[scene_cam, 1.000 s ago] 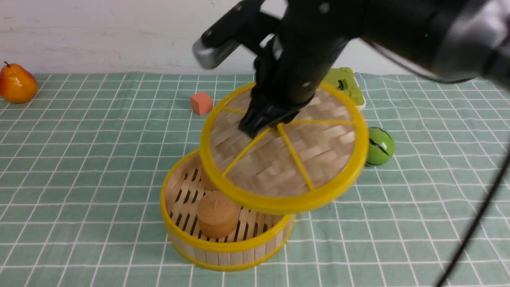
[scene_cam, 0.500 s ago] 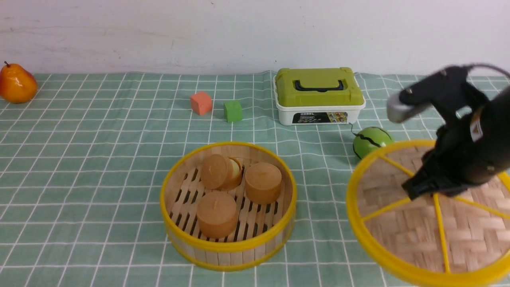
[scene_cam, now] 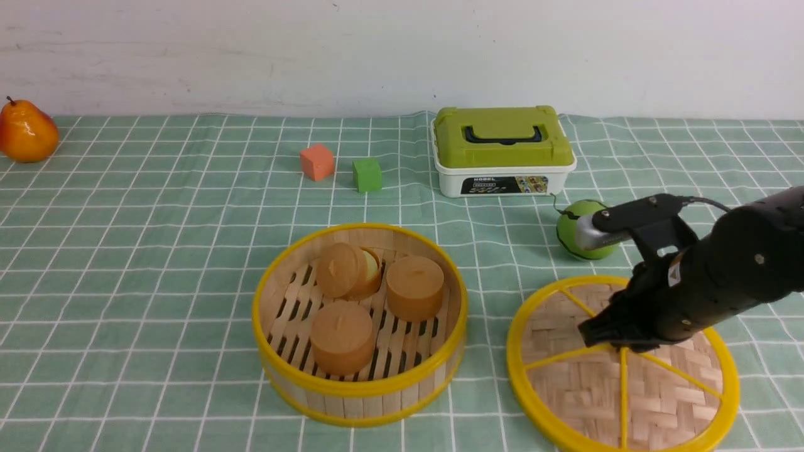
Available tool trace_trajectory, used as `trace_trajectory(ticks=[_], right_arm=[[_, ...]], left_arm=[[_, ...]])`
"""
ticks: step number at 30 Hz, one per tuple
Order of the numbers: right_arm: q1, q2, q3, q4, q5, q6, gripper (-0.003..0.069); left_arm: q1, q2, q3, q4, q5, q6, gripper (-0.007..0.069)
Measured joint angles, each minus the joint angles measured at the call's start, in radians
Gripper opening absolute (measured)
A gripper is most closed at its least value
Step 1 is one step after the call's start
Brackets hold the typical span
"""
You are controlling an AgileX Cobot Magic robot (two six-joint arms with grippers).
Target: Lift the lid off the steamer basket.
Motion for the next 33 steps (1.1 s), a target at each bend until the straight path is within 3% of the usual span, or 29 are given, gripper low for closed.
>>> trace_trajectory(ticks=[7, 11, 14, 17, 22, 24, 33], right_arm=[[0.0, -0.104, -0.077, 0.001, 0.119, -0.002, 0.0353], [0.0, -0.288, -0.095, 0.007, 0.214, -0.016, 0.0384], [0.0, -0.434, -0.091, 0.007, 0.253, -0.02, 0.0365], [0.0, -0.624, -0.053, 0.013, 0.266, -0.023, 0.0295], [0.0, -0.941, 0.086, 0.072, 0.318, -0.023, 0.0052], [0.0, -1.032, 0.133, 0.091, 0.331, -0.023, 0.0001], [0.0, -1.251, 0.244, 0.097, 0.324, -0.023, -0.0019]], left_arm=[[0.0, 0.0, 0.0, 0.0, 0.0, 0.0, 0.0239], [0.0, 0.0, 0.0, 0.0, 0.0, 0.0, 0.0239], [0.0, 0.0, 0.0, 0.0, 0.0, 0.0, 0.0239], [0.0, 0.0, 0.0, 0.0, 0.0, 0.0, 0.0239], [0.0, 0.0, 0.0, 0.0, 0.0, 0.0, 0.0239], [0.0, 0.0, 0.0, 0.0, 0.0, 0.0, 0.0239], [0.0, 0.0, 0.0, 0.0, 0.0, 0.0, 0.0239]])
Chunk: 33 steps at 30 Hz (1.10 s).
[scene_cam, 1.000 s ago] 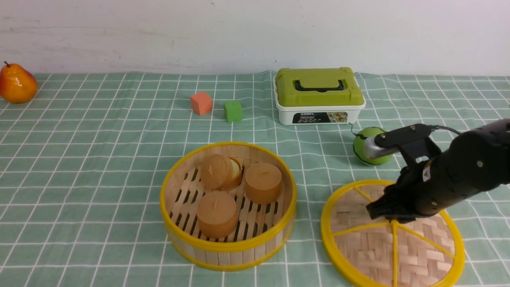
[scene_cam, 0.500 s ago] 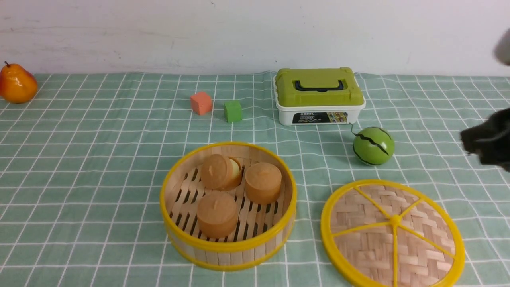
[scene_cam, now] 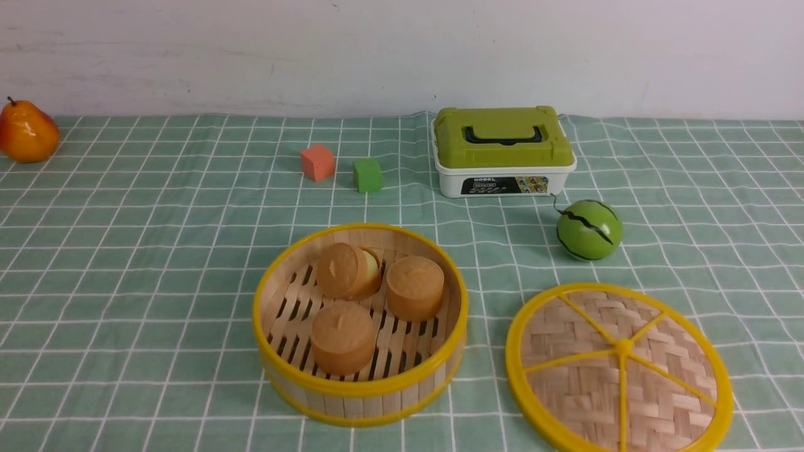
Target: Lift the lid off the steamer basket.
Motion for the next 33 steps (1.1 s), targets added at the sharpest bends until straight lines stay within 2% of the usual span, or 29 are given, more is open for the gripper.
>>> trace_trajectory(ticks=[14, 19, 20, 21, 22, 23, 25, 30, 33], right_arm=[[0.0, -0.012, 0.01, -0.029, -0.04, 0.0, -0.001], [0.0, -0.021, 0.102, -0.03, -0.193, -0.048, -0.001], [-0.001, -0.038, 0.169, -0.059, -0.288, -0.064, -0.001], [-0.003, -0.047, 0.188, -0.067, -0.313, -0.065, -0.001], [-0.023, -0.079, 0.277, -0.091, -0.401, -0.068, -0.001], [-0.027, -0.088, 0.287, -0.091, -0.42, -0.068, -0.001], [-0.098, -0.14, 0.406, -0.084, -0.486, -0.068, -0.0009], [-0.289, -0.281, 0.603, -0.05, -0.518, -0.068, -0.0009], [-0.37, -0.373, 0.717, -0.039, -0.56, -0.06, -0.0009]], left_arm=[[0.0, 0.0, 0.0, 0.0, 0.0, 0.0, 0.0239], [0.0, 0.0, 0.0, 0.0, 0.0, 0.0, 0.0239], [0.0, 0.0, 0.0, 0.0, 0.0, 0.0, 0.0239], [0.0, 0.0, 0.0, 0.0, 0.0, 0.0, 0.0239], [0.0, 0.0, 0.0, 0.0, 0.0, 0.0, 0.0239], [0.0, 0.0, 0.0, 0.0, 0.0, 0.0, 0.0239], [0.0, 0.0, 0.0, 0.0, 0.0, 0.0, 0.0239], [0.0, 0.0, 0.0, 0.0, 0.0, 0.0, 0.0239], [0.0, 0.0, 0.0, 0.0, 0.0, 0.0, 0.0239]])
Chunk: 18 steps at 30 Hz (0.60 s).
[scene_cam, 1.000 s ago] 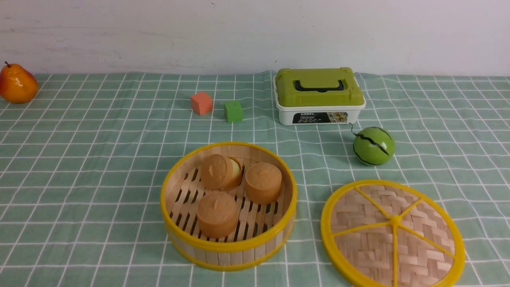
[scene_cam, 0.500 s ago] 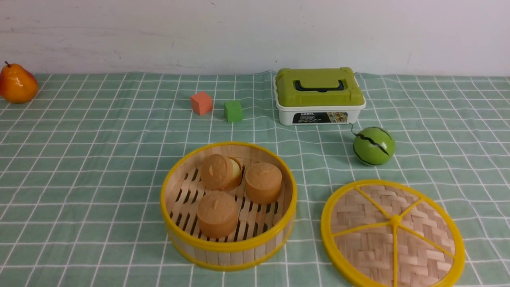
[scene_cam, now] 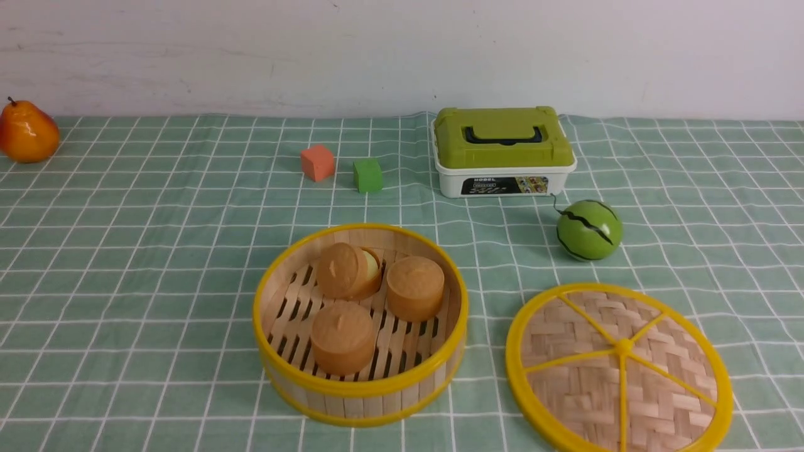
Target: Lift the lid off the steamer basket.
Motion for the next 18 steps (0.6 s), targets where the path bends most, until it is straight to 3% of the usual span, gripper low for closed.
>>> trace_trajectory(ticks=[7, 18], right_arm=[[-0.019, -0.023, 0.03, -0.019, 0.064, 0.08, -0.0008], [0.044, -0.023, 0.024, -0.052, 0.128, 0.131, -0.0025]], left_arm=[[0.0, 0.0, 0.0, 0.0, 0.0, 0.0, 0.0239], [0.0, 0.0, 0.0, 0.0, 0.0, 0.0, 0.0239]])
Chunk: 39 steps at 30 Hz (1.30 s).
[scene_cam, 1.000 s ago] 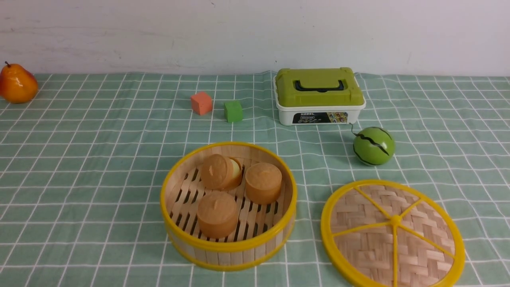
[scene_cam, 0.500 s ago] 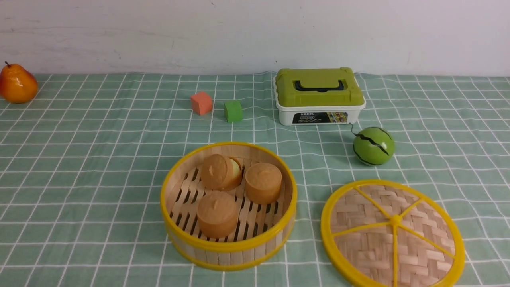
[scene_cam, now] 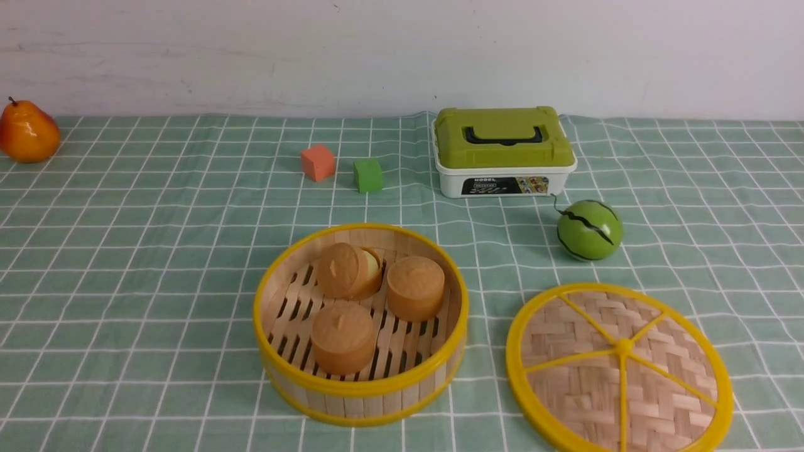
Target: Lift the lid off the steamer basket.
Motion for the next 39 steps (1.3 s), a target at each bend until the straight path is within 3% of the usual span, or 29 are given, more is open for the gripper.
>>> trace_trajectory(ticks=[39], right_arm=[[0.006, 0.0, -0.002, 0.0, 0.007, 0.004, -0.0006]], left_arm=[[0.0, 0.0, 0.0, 0.0, 0.0, 0.0, 0.0239]])
